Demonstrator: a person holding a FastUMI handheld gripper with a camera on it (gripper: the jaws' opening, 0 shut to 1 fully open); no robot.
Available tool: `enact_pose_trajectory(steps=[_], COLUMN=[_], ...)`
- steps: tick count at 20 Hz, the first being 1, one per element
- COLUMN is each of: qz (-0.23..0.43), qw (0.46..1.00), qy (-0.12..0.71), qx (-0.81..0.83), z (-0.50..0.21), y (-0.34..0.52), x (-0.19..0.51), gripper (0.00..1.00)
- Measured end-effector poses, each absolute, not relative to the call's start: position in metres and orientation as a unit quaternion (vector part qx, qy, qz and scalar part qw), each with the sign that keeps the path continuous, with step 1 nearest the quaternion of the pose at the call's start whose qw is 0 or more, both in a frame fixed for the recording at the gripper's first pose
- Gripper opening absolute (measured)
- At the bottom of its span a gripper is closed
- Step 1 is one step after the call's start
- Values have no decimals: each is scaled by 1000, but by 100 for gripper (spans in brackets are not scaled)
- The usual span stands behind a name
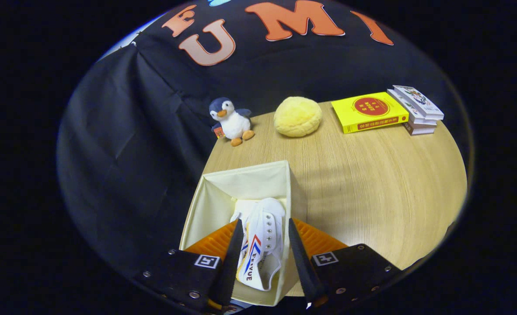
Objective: Open the storage box then place both shoes into the box .Put the left shoe in first, then the right shoe, with the right side of both shoes facing outward in a uniform manner.
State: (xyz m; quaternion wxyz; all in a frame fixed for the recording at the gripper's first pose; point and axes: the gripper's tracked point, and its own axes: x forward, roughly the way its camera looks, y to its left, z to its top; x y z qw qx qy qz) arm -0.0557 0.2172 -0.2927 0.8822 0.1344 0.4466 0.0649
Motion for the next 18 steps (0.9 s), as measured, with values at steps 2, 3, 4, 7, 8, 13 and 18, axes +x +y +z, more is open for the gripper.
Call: enact_pose_trajectory(steps=[2, 3, 4, 7, 8, 13, 18], qz=[68, 70, 72, 92, 89, 63, 23], qw=[899, 908, 916, 937, 943, 976, 994], qy=[415, 396, 378, 320, 306, 201, 99], qx=[121, 115, 110, 106, 97, 62, 27], z=[-272, -263, -253, -224, -216, -161, -105], y=[193, 180, 167, 136, 119, 49, -18], x=[-51, -48, -44, -36, -36, -22, -14], gripper=[70, 75, 81, 91, 93, 98, 98])
